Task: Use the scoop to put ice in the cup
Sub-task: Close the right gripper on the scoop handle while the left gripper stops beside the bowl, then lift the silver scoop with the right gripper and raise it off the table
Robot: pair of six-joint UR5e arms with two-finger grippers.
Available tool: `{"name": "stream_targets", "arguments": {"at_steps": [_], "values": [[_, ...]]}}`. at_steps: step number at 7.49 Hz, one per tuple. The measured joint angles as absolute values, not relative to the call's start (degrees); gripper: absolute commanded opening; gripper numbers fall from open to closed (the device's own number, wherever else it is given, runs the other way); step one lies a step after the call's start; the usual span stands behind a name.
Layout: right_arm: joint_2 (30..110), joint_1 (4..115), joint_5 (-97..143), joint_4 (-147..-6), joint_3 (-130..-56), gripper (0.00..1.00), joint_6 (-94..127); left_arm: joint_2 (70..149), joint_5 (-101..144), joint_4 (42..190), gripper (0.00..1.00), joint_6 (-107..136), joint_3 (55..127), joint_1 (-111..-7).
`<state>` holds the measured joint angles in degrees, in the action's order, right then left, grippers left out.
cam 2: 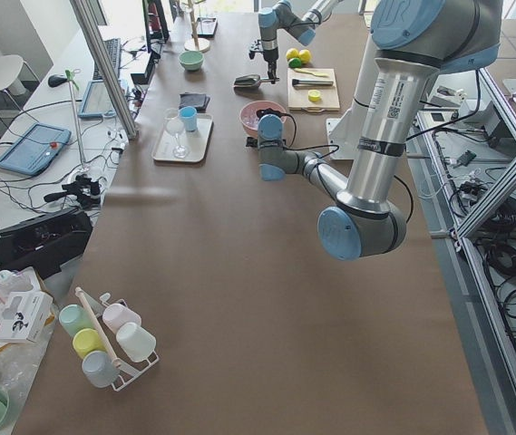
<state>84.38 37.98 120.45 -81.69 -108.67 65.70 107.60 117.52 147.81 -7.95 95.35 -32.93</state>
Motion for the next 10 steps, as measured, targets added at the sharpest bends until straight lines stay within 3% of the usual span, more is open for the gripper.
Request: {"name": "stream_targets", "arguments": {"at_steps": [1,2,3,8,10], "values": [[84.5,38.0,120.5,-81.7,-108.8,0.43,65.7,108.6,117.5,149.4,0.99,-8.0,93.4,-33.0],[84.5,38.0,120.5,-81.7,-108.9,0.12,65.7,109.0,117.6,150.3,0.99,-7.9,92.4,-33.2],[84.5,38.0,120.5,-81.7,-109.0,0.00,65.7,109.3,117.6,150.7,0.99,-7.7,91.5,-33.4],[84.6,38.0,120.2,-82.1,-111.1,0.00,65.5,111.8,117.9,152.0,0.99,-7.9,88.1,-34.1],[87.1,38.7,118.2,-83.1,-116.7,0.00,63.4,113.0,119.3,152.2,0.99,-8.0,86.6,-34.2]]}}
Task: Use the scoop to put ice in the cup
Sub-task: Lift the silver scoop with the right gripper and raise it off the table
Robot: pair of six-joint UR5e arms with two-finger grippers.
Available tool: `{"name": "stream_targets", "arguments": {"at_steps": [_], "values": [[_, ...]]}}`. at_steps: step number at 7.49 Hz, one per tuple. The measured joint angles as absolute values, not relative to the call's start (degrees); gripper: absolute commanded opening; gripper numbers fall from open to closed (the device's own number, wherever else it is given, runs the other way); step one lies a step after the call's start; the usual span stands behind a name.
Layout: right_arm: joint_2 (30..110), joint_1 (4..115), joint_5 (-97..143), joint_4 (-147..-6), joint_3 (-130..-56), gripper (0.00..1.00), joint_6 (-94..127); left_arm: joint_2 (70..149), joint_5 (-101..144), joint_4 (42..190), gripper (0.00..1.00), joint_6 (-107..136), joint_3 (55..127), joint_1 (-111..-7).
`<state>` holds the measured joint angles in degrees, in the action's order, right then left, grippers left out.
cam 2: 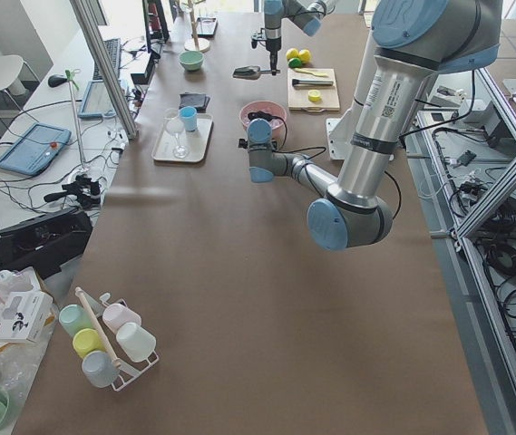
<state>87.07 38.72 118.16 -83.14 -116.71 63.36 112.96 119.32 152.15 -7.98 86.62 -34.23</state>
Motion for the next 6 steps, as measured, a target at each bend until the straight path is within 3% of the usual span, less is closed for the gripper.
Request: {"name": "stream_targets", "arguments": {"at_steps": [3,6], "values": [[90.4,47.1,116.8,-87.8,-121.5,0.00,37.3,114.1,120.0,152.5,0.99,-8.0,85.3,-34.1],[85.1,50.8,117.1,-102.7,-121.8,0.00,14.1,115.2,120.2,152.7,0.99,-8.0,84.1,-34.2]]}}
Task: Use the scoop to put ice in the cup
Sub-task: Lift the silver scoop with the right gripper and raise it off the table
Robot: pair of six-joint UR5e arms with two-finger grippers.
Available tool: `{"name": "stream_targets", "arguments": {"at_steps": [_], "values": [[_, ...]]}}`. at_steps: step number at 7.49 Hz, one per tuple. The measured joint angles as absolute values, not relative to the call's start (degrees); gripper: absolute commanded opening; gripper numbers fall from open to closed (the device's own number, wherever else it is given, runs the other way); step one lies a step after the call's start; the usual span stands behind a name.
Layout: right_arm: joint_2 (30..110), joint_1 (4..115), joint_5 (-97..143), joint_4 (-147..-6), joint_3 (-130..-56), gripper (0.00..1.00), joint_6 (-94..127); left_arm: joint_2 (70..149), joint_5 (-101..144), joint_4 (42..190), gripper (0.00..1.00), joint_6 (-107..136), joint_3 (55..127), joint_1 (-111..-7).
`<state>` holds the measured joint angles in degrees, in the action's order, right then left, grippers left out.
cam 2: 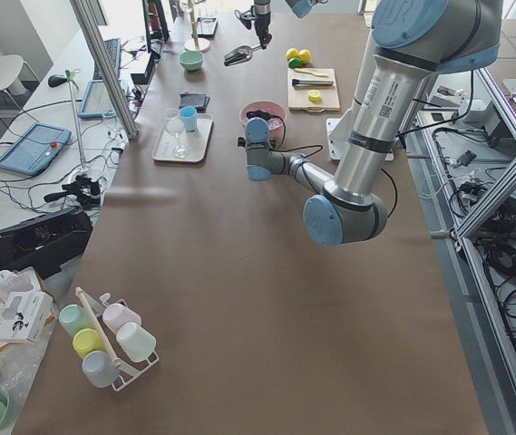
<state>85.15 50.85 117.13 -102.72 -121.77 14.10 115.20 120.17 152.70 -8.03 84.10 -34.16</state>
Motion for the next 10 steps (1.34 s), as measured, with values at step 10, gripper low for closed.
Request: {"name": "stream_targets", "arguments": {"at_steps": [10], "values": [[70.1,56.2,106.0,-137.9,-123.9,0.00,-31.6,117.4,120.1,155.1,0.99,-8.0,80.7,-33.6]]}}
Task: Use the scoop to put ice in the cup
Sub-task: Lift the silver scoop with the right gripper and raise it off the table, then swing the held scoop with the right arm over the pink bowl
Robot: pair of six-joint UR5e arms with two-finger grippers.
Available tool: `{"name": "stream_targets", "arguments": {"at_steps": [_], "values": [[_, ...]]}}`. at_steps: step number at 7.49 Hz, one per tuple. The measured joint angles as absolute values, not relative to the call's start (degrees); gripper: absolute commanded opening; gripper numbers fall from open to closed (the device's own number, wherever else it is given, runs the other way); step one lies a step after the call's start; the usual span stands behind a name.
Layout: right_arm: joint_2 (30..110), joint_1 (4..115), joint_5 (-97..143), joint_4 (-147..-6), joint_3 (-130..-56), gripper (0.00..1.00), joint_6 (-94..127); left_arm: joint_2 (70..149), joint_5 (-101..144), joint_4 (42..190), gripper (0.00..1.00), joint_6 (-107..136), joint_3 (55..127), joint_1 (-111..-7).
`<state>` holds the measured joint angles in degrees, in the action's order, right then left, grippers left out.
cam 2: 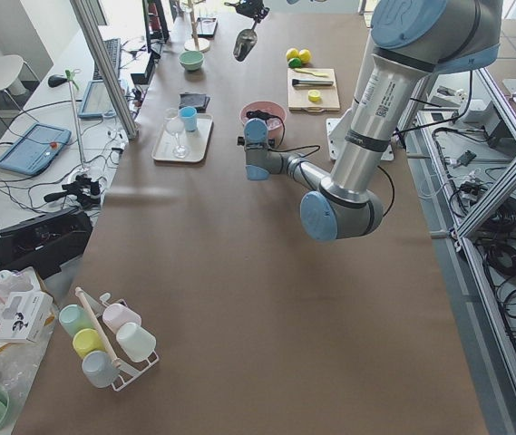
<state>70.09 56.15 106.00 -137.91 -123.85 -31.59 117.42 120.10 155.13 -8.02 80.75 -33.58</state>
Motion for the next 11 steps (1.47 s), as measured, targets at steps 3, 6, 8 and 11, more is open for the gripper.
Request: {"name": "stream_targets", "arguments": {"at_steps": [3,6,8,11], "values": [[66.5,51.6,104.0,-147.7,-129.8,0.00,-32.7,117.3,119.9,156.1,0.99,-7.9,80.9,-33.9],[62.8,48.0,104.2,-151.7,-130.7,0.00,-31.2,116.9,119.7,156.6,0.99,-7.6,81.0,-36.1],[59.0,46.4,104.5,-153.4,-128.9,0.00,-27.1,116.9,119.6,156.4,0.99,-7.6,81.0,-35.6],[50.5,41.9,104.7,-155.0,-122.9,0.00,-22.6,116.9,119.4,156.2,0.99,-7.6,80.8,-33.6]]}}
